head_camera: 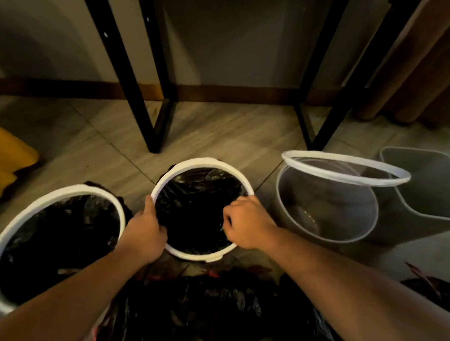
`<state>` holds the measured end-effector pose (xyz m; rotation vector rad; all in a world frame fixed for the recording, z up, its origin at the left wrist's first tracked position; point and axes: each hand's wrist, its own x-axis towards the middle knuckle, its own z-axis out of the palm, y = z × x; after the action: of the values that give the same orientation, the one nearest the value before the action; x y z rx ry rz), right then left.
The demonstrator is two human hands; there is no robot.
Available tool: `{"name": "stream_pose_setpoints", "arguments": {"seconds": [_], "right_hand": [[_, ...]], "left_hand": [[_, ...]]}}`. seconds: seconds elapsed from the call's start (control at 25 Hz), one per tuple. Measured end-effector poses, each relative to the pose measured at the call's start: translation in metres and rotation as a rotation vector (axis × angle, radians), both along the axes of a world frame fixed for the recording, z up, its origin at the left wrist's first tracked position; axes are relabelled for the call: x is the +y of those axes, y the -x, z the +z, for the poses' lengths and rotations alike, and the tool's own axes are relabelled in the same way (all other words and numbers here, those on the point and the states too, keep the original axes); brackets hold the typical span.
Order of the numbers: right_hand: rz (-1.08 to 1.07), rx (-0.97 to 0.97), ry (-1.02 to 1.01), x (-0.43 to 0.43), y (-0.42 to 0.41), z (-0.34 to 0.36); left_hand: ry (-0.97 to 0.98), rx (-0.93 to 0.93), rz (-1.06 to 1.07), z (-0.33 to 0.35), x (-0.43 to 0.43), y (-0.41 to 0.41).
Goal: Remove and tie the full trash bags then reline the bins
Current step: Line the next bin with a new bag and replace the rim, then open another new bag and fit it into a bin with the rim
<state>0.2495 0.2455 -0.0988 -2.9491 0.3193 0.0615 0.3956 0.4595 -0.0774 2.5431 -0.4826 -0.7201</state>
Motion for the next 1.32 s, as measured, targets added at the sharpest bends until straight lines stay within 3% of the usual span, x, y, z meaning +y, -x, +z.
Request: {"name": "stream_pose_setpoints", "arguments": {"seconds": [0.2,0.28,0.32,0.4,0.48,0.52,0.56,0.64,0.76,0.92,1.04,1.2,1.32], "right_hand": [[0.009,0.094,0.073,0.004,-0.009,0.007],[0.033,0.135,0.178,0.011,0.002,0.015],[0.017,0.162,0.225,0.014,0.006,0.021],[-0.023,0.270,0.183,0.013,0.009,0.048],[-0.063,0.387,-0.036,0.006,0.002,0.096],[-0.087,0.413,-0.084,-0.006,-0.002,0.125],[-0.137,0.349,-0.078,-0.024,-0.004,0.154],[-0.207,-0.042,-0.022,-0.061,0.000,0.219],[-0.290,-0.368,0.084,-0.137,0.002,0.287],[-0.441,-0.301,0.143,-0.244,-0.032,0.349],[-0.486,-0.134,0.250,-0.295,-0.050,0.373],[-0.456,-0.267,0.102,-0.306,-0.048,0.352],[-0.396,-0.245,-0.005,-0.301,-0.021,0.316]], "left_hand": [[0.250,0.133,0.274,-0.025,-0.008,-0.023],[0.326,0.176,0.315,-0.019,-0.012,-0.024],[0.355,0.114,0.293,-0.005,-0.016,-0.021],[0.371,0.099,0.233,0.015,-0.019,-0.024],[0.207,-0.328,0.023,0.037,-0.041,-0.020],[0.176,-0.448,-0.098,0.058,-0.061,-0.014],[0.275,-0.524,-0.243,0.079,-0.081,-0.017],[0.289,-0.555,-0.484,0.123,-0.125,-0.026],[0.383,-0.748,-0.551,0.188,-0.211,-0.047],[0.334,-0.960,-0.558,0.274,-0.310,-0.071],[0.107,-1.080,-0.518,0.331,-0.368,-0.100],[-0.056,-0.841,-0.511,0.363,-0.408,-0.117],[0.027,-0.966,-0.399,0.357,-0.407,-0.109]]}}
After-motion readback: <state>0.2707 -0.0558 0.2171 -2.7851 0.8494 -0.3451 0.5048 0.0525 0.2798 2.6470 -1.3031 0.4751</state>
